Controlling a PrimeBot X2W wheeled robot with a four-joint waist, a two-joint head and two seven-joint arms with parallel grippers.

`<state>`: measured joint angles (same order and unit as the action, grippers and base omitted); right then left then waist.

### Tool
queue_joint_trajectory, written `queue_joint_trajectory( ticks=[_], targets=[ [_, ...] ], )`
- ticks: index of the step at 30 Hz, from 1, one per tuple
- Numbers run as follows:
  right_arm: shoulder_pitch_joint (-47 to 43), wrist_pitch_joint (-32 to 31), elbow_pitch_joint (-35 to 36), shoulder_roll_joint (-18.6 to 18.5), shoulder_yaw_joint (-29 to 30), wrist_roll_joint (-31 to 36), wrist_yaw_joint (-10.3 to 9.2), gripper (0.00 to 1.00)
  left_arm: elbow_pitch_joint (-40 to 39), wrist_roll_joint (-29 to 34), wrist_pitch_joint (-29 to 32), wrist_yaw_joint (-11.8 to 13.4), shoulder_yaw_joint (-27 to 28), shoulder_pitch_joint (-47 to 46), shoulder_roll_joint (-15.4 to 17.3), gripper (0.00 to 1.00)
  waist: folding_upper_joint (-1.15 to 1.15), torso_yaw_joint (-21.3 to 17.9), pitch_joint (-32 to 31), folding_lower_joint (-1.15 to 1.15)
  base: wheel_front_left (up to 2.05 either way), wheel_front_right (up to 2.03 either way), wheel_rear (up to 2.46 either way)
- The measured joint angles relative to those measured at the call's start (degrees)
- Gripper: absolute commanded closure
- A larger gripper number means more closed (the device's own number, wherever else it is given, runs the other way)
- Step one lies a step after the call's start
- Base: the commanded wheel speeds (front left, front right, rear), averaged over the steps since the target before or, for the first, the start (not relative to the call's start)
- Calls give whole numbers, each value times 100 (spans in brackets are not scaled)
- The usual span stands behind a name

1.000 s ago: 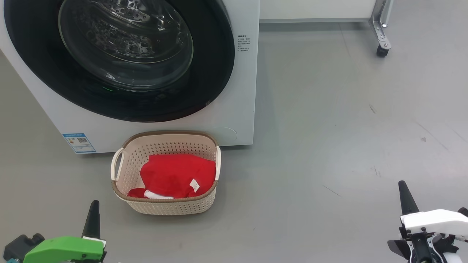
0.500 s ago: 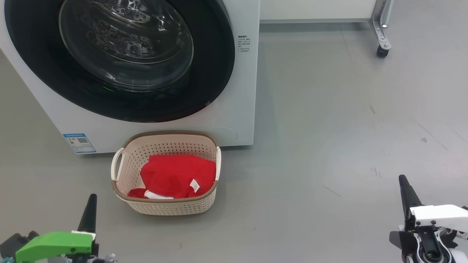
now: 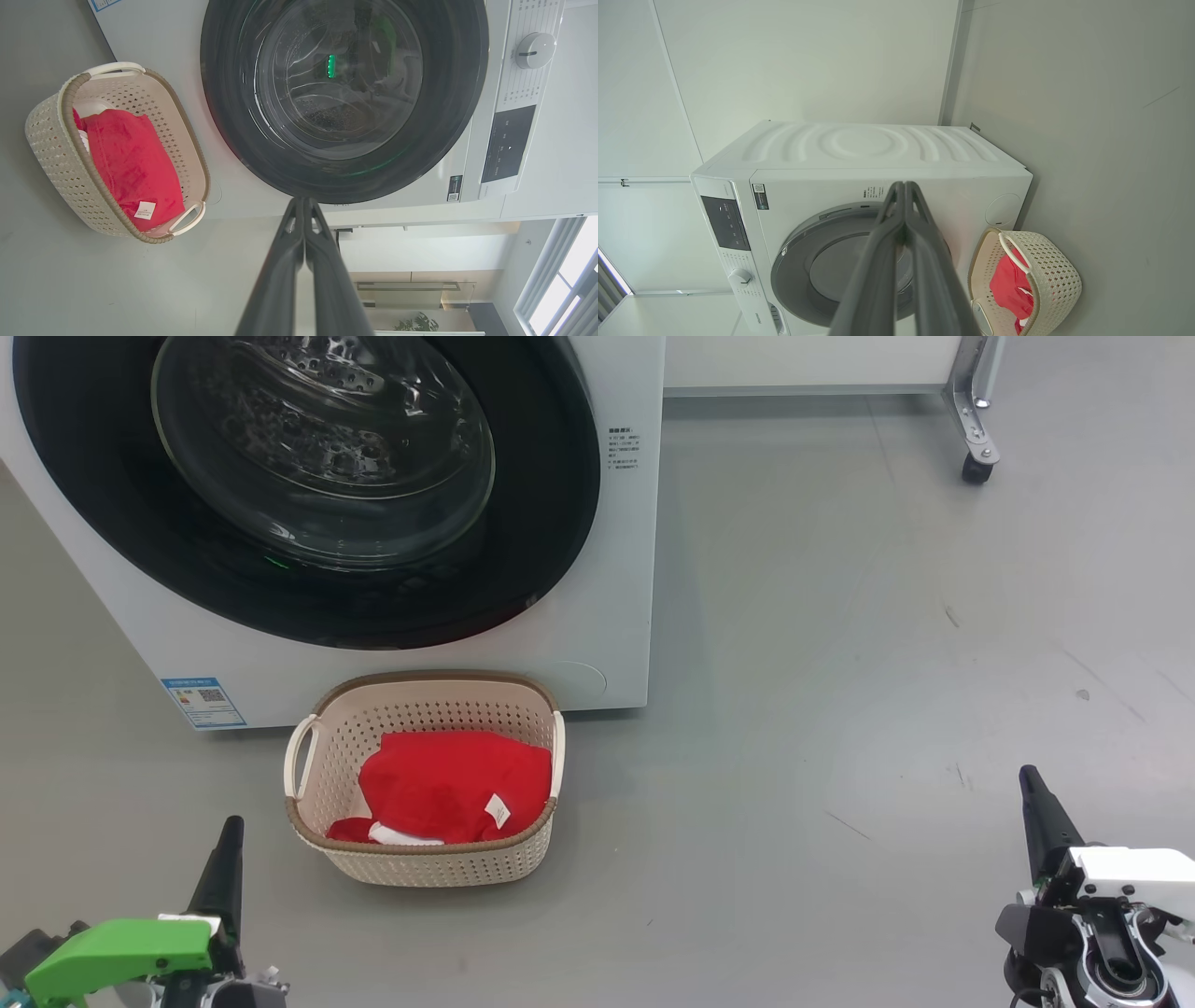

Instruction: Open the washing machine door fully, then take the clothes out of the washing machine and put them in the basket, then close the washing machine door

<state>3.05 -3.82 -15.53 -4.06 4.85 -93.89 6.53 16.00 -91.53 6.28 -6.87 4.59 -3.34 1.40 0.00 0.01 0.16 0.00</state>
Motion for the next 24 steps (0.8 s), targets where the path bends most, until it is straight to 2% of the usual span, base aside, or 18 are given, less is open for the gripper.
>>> queue_joint_trajectory(
  ticks=[24],
  targets=[
    [8, 0, -33, 2, 13, -4, 41, 100, -4, -16, 5, -1, 11, -14, 1, 100, 0, -1, -1, 0, 0, 0, 0]
  ],
)
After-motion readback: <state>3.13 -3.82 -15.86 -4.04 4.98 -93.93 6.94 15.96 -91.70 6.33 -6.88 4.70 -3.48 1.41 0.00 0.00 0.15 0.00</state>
